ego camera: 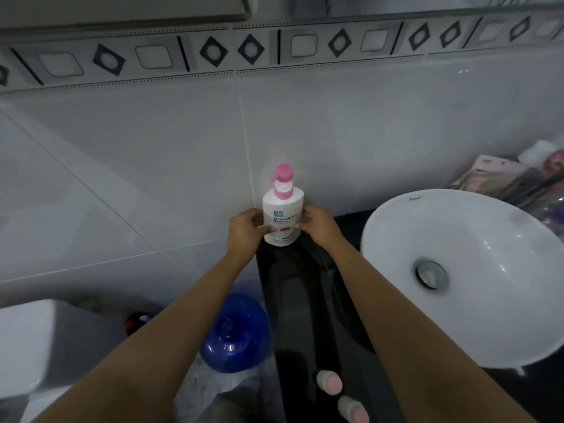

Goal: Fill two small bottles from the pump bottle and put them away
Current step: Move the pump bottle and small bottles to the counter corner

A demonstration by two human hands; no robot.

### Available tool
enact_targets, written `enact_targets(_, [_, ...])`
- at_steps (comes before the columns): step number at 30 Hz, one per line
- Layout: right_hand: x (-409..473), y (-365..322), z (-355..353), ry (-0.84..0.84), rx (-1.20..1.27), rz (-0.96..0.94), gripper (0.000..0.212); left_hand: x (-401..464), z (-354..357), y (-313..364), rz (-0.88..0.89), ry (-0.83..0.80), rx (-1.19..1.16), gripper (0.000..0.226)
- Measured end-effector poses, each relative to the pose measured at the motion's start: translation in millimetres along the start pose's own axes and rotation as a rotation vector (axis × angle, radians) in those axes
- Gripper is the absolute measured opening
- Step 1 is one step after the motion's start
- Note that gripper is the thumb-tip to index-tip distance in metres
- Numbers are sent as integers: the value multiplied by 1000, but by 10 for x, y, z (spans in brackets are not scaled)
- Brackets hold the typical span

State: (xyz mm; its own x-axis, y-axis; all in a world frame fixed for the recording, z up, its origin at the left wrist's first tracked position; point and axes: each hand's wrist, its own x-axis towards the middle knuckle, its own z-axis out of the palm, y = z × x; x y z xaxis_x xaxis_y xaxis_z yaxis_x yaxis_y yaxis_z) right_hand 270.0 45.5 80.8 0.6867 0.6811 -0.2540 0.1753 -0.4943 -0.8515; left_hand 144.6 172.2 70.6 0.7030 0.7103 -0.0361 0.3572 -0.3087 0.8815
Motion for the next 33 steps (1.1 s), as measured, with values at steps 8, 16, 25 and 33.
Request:
enact_targets(8, [-200,-48,-98,59,-26,108,59,-96,-57,-85,-47,28,162,40])
enact_targets(16, [-1597,45,-280,155,131,107,11,-1016,184,-74,77,-498,-77,17])
enact_targets(25, [-3189,797,166,454,97,302,50,-1767,525,-267,380,-1065,105,75])
enact_targets(33, [-3326,1059,637,408,27,471,54,-1858,587,-250,390,-1014,232,50])
